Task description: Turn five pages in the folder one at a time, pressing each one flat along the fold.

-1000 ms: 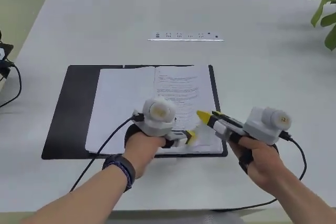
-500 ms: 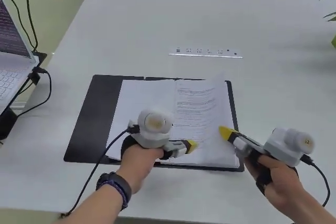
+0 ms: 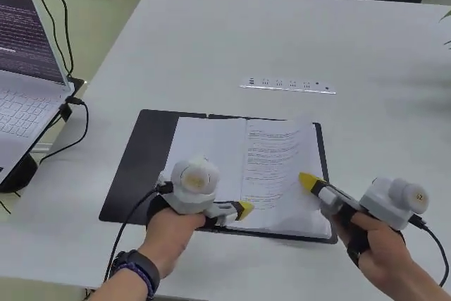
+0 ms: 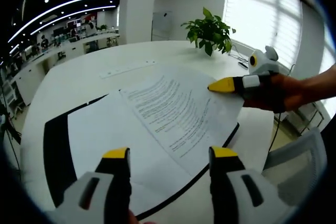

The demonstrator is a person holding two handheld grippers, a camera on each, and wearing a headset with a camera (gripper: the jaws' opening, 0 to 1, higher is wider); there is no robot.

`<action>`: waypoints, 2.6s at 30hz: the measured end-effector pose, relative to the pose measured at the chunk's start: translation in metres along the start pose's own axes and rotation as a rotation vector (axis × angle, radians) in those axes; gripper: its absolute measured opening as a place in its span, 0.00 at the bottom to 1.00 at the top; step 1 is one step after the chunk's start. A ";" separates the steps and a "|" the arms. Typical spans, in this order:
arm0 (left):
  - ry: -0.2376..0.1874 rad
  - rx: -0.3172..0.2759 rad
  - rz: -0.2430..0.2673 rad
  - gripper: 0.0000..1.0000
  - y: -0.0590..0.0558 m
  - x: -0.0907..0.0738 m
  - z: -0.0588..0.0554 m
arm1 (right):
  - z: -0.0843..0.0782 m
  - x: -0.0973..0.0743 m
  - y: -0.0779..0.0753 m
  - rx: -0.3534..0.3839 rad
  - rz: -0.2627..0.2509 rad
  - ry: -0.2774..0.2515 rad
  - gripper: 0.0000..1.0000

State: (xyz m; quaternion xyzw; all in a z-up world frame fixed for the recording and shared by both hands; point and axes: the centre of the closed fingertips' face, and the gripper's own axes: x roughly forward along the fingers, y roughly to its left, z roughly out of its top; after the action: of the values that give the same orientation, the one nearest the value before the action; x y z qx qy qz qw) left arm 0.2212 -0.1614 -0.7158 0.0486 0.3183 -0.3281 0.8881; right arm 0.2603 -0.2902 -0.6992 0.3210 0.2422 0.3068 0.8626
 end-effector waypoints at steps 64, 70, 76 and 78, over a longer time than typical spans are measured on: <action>-0.174 -0.158 0.279 0.69 0.107 -0.148 -0.015 | -0.066 0.126 0.149 -0.036 0.262 0.175 0.00; -0.177 -0.172 0.285 0.69 0.111 -0.156 -0.020 | -0.084 0.138 0.152 -0.019 0.253 0.213 0.00; -0.182 -0.178 0.292 0.68 0.115 -0.162 -0.021 | -0.101 0.150 0.149 -0.006 0.230 0.244 0.00; -0.183 -0.179 0.294 0.68 0.116 -0.165 -0.022 | -0.106 0.156 0.146 -0.002 0.224 0.253 0.00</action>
State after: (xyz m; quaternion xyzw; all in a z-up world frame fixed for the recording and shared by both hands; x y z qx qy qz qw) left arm 0.1847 0.0261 -0.6488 -0.0147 0.2534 -0.1682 0.9525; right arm 0.2491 -0.0525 -0.7028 0.3039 0.3112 0.4391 0.7861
